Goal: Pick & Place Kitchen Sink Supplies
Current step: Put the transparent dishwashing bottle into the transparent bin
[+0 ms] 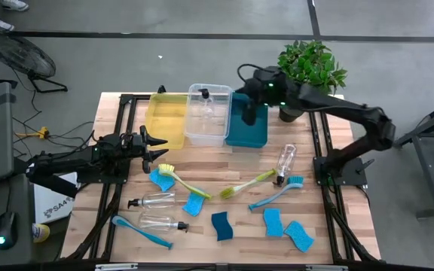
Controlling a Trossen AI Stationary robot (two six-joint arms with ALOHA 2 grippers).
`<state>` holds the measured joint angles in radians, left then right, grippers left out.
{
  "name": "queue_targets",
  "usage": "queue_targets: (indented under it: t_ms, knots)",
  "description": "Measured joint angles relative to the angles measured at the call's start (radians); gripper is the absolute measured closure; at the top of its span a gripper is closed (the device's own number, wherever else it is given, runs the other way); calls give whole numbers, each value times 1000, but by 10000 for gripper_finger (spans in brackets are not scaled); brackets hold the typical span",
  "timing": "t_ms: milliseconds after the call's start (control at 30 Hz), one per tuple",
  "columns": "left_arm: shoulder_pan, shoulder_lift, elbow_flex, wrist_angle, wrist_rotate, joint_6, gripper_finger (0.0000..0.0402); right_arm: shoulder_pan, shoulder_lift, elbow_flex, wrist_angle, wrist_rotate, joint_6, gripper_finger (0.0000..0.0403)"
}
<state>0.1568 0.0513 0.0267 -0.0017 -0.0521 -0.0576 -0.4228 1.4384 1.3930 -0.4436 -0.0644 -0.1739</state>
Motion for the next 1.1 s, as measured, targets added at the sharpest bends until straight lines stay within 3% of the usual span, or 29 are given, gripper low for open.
queue_targets:
  t_ms: [167, 433, 667, 933, 1100]
  knots:
    - [0, 0, 0, 0, 0, 0, 241, 26, -105, 0, -166, -90, -142, 187]
    - [0, 0, 0, 0, 0, 0, 241, 125, -184, -1, -523, -49, -458, 185]
    - [0, 0, 0, 0, 0, 0, 241, 227, -176, -1, -747, -44, -497, 186]
    - [0, 0, 0, 0, 0, 0, 241, 355, -176, -8, -812, -22, -554, 185]
    - [0, 0, 0, 0, 0, 0, 241, 450, -178, -136, -803, 71, -623, 184]
